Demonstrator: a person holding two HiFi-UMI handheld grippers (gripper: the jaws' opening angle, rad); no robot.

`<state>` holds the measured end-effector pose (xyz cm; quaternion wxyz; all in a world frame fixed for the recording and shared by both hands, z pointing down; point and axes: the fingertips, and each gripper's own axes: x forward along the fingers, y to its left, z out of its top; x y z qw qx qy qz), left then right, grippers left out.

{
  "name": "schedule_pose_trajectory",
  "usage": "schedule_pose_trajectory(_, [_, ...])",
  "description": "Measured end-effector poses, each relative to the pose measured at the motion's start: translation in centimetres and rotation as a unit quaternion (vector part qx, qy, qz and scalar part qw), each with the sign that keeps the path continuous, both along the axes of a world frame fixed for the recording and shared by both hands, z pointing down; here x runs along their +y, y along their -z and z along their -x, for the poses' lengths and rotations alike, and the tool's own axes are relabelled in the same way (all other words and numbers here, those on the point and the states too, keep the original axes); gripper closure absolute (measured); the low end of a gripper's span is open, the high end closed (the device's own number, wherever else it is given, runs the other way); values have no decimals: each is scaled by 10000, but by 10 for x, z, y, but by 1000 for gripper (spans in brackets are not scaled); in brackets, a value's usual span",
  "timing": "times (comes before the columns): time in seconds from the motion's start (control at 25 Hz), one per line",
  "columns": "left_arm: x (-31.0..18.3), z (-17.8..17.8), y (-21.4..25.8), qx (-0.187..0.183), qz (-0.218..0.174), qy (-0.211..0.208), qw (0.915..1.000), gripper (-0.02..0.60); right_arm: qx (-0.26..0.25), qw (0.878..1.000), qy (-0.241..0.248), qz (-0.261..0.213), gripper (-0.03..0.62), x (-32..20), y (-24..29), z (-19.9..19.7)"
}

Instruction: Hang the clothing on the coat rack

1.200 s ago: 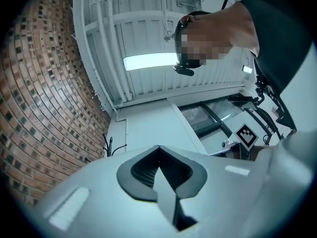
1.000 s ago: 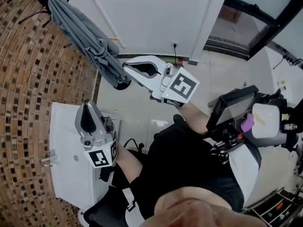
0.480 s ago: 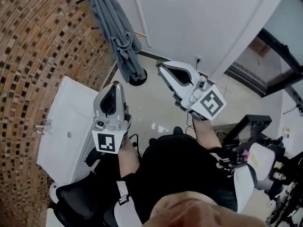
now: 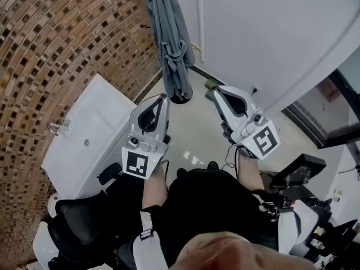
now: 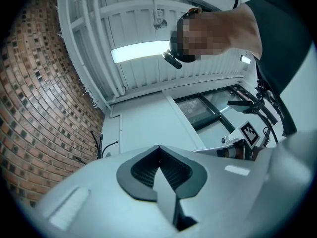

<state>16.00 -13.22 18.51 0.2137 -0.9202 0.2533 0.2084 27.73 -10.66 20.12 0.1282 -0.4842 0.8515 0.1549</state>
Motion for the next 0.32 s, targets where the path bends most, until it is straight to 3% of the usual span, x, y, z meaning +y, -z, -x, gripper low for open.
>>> schedule_pose_trajectory(0.32, [1,-28,-4,55,83,6,10000,578,-1,9999,-37,168,592,9,-11,-30])
